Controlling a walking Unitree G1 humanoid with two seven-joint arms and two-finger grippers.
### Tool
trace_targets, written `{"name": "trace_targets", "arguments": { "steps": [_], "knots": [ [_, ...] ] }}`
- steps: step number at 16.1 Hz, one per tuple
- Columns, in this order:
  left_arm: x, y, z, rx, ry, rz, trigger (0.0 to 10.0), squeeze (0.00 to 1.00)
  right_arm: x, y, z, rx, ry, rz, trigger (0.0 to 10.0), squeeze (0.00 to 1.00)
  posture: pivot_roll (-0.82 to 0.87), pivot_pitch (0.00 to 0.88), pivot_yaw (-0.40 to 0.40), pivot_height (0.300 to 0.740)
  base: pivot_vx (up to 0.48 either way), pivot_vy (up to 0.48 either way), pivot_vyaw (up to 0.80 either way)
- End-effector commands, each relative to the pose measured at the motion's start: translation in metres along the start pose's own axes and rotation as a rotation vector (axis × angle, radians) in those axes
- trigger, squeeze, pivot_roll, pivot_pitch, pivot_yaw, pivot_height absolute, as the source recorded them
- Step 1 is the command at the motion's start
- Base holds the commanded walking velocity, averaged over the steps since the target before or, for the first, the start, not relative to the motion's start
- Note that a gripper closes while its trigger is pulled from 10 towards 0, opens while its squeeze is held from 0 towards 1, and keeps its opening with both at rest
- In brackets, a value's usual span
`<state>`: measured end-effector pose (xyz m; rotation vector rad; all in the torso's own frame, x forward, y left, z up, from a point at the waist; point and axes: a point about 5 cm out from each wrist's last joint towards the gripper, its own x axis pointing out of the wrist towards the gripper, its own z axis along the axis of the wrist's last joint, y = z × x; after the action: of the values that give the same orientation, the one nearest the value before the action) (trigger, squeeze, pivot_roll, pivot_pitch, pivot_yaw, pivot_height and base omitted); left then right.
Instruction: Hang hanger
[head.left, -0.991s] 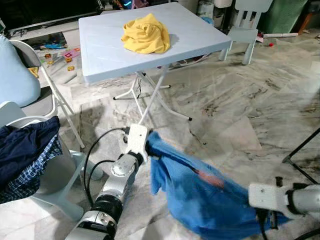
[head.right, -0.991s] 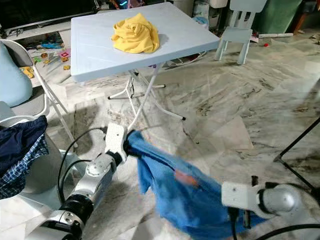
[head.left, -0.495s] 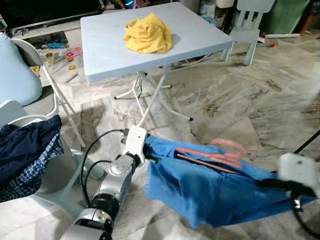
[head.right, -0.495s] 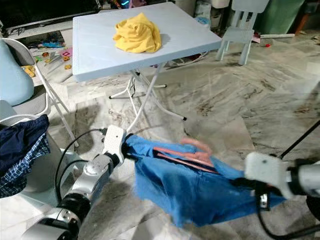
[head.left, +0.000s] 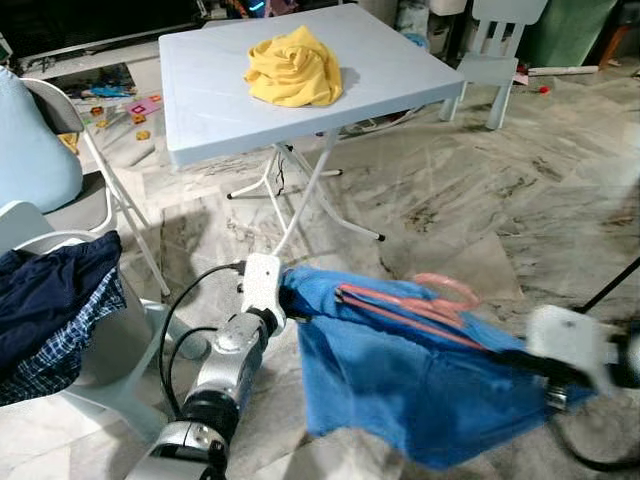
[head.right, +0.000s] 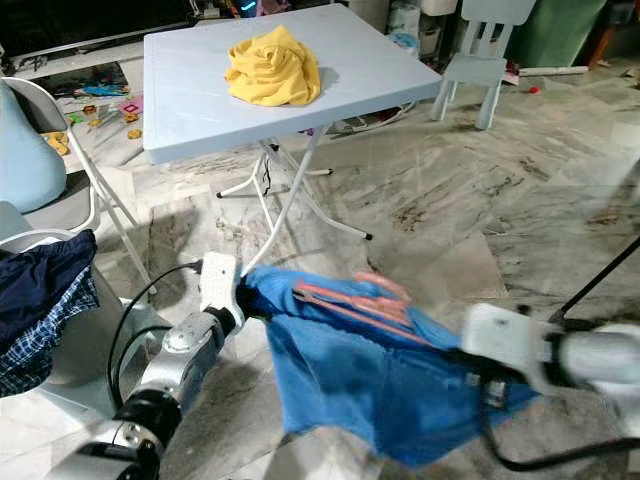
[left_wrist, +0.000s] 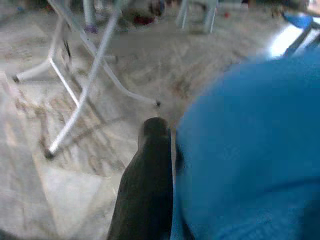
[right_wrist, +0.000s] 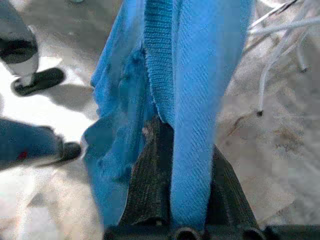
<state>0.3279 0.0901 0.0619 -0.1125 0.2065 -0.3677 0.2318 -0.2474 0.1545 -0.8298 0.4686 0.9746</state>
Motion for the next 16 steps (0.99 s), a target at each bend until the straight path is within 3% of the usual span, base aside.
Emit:
{"name": "trace_targets", "arguments": {
  "steps": [1, 2, 5, 9, 10, 11, 13, 14, 16],
  "knots": [
    [0.004, -0.009, 0.019, 0.030, -0.108, -0.009, 10.0, 1.00, 0.012, 0.004, 0.009, -0.053, -0.032, -0.003, 10.0, 0.00, -0.16, 0.081, 0.061, 0.740, 0.000, 0.000, 0.00],
    [0.005, -0.008, 0.026, 0.015, -0.150, 0.018, 10.0, 1.00, 0.019, 0.004, 0.008, -0.051, -0.026, -0.028, 10.0, 0.00, -0.16, 0.081, 0.061, 0.740, 0.000, 0.000, 0.00],
    [0.006, 0.006, 0.045, 0.099, -0.225, 0.148, 10.0, 1.00, 0.037, 0.012, 0.001, -0.034, 0.001, -0.042, 10.0, 0.00, -0.15, 0.079, 0.061, 0.740, 0.000, 0.000, 0.00],
    [0.002, 0.015, 0.054, 0.285, -0.275, 0.241, 10.0, 1.00, 0.044, 0.005, -0.008, -0.050, 0.066, -0.109, 10.0, 0.00, -0.15, 0.079, 0.057, 0.740, 0.000, 0.000, 0.00],
    [0.002, 0.012, 0.049, 0.249, -0.261, 0.213, 10.0, 1.00, 0.047, 0.001, -0.007, -0.043, 0.065, -0.140, 10.0, 0.00, -0.15, 0.079, 0.057, 0.740, 0.000, 0.000, 0.00],
    [0.001, 0.013, 0.046, 0.265, -0.246, 0.229, 10.0, 1.00, 0.050, 0.000, -0.007, -0.029, 0.061, -0.157, 10.0, 0.00, -0.15, 0.079, 0.056, 0.740, 0.000, 0.000, 0.00],
    [0.001, 0.009, 0.049, 0.365, -0.274, 0.239, 10.0, 1.00, 0.053, -0.002, -0.009, -0.022, 0.082, -0.181, 10.0, 0.00, -0.15, 0.079, 0.053, 0.740, 0.000, 0.000, 0.00],
    [0.001, 0.002, 0.054, 0.397, -0.307, 0.224, 10.0, 1.00, 0.055, -0.005, -0.010, -0.019, 0.097, -0.206, 10.0, 0.00, -0.15, 0.080, 0.052, 0.740, 0.000, 0.000, 0.00],
    [0.003, -0.017, 0.060, 0.360, -0.364, 0.115, 10.0, 1.00, 0.060, -0.009, -0.007, -0.018, 0.107, -0.239, 10.0, 0.00, -0.15, 0.079, 0.049, 0.740, 0.000, 0.000, 0.00]
  ]
}}
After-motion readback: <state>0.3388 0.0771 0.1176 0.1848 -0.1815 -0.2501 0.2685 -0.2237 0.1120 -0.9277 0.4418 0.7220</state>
